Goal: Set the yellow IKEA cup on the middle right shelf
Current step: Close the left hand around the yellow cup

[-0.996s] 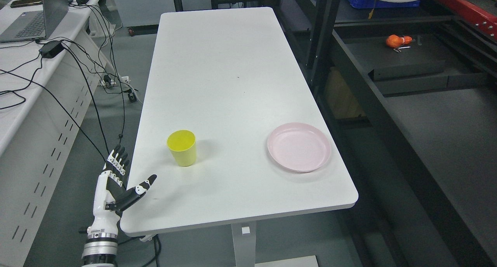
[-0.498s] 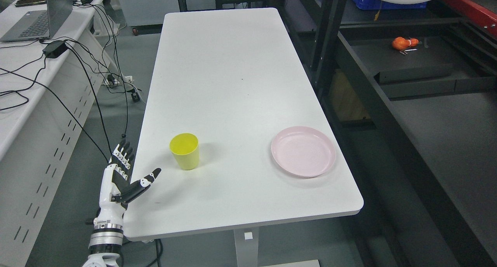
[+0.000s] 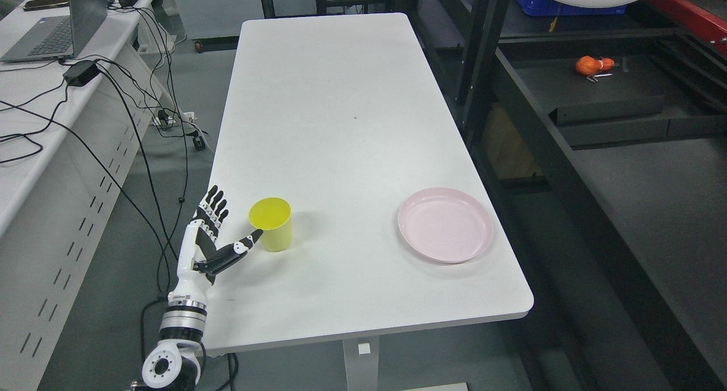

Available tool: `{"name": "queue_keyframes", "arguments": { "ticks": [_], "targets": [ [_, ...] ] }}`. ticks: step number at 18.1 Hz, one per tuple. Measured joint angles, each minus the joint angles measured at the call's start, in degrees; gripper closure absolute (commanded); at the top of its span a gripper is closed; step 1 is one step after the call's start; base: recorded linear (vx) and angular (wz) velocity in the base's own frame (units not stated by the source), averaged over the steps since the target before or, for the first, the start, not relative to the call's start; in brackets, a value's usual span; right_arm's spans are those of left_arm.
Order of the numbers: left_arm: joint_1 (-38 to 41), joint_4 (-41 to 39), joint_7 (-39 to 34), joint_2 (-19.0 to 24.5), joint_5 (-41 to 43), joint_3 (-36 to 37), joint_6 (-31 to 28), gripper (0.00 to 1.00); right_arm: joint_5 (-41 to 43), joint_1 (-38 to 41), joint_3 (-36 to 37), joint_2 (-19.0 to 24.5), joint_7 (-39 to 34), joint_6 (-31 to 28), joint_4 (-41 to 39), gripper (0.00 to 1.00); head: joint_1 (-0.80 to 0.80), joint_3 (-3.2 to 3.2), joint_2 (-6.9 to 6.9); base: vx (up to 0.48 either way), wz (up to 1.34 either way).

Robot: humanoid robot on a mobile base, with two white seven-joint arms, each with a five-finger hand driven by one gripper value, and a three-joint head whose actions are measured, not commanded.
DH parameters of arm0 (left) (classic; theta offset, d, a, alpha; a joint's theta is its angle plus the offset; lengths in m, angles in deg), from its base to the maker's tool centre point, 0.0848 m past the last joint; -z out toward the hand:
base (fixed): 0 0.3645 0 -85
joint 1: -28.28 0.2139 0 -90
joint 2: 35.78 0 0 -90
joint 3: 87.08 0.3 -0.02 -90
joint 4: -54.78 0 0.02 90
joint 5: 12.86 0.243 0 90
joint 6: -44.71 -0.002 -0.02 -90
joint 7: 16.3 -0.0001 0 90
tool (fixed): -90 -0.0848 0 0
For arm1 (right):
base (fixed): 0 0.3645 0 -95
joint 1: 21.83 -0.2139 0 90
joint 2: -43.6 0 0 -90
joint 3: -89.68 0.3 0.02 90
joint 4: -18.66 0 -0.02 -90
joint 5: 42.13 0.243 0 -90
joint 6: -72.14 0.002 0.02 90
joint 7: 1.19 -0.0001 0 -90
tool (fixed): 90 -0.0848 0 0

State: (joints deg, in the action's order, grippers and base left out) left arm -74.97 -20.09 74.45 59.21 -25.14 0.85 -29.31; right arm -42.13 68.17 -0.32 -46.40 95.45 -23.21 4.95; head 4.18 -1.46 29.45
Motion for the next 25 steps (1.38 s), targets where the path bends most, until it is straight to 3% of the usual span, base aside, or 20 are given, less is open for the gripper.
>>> {"name": "queue_keyframes", "arguments": {
  "ticks": [13, 15, 22, 24, 25],
  "targets": [
    [-4.7, 7.0, 0.3, -1.9, -4.4, 8.6, -0.4, 0.05, 0.0, 0.0, 0.0, 0.0, 0.0, 0.0, 0.0, 0.01, 0.0, 0.0, 0.0, 0.0, 0.0],
    [-5.3, 8.3, 0.3, -2.0, -4.5, 9.3, -0.4, 0.18, 0.0, 0.0, 0.0, 0.0, 0.0, 0.0, 0.0, 0.01, 0.0, 0.0, 0.0, 0.0, 0.0],
    [-6.8, 11.7, 0.4, -3.1, -4.9, 7.8, 0.1, 0.85, 0.0, 0.0, 0.0, 0.0, 0.0, 0.0, 0.0, 0.01, 0.0, 0.0, 0.0, -0.002, 0.01],
    [-6.8, 12.2, 0.4, -3.4, -5.0, 6.9, 1.4, 1.0, 0.0, 0.0, 0.0, 0.0, 0.0, 0.0, 0.0, 0.01, 0.0, 0.0, 0.0, -0.003, -0.02],
    [-6.8, 12.3, 0.4, -3.5, -5.1, 6.5, 2.6, 1.0, 0.0, 0.0, 0.0, 0.0, 0.0, 0.0, 0.0, 0.01, 0.0, 0.0, 0.0, -0.005, -0.04]
  ]
}}
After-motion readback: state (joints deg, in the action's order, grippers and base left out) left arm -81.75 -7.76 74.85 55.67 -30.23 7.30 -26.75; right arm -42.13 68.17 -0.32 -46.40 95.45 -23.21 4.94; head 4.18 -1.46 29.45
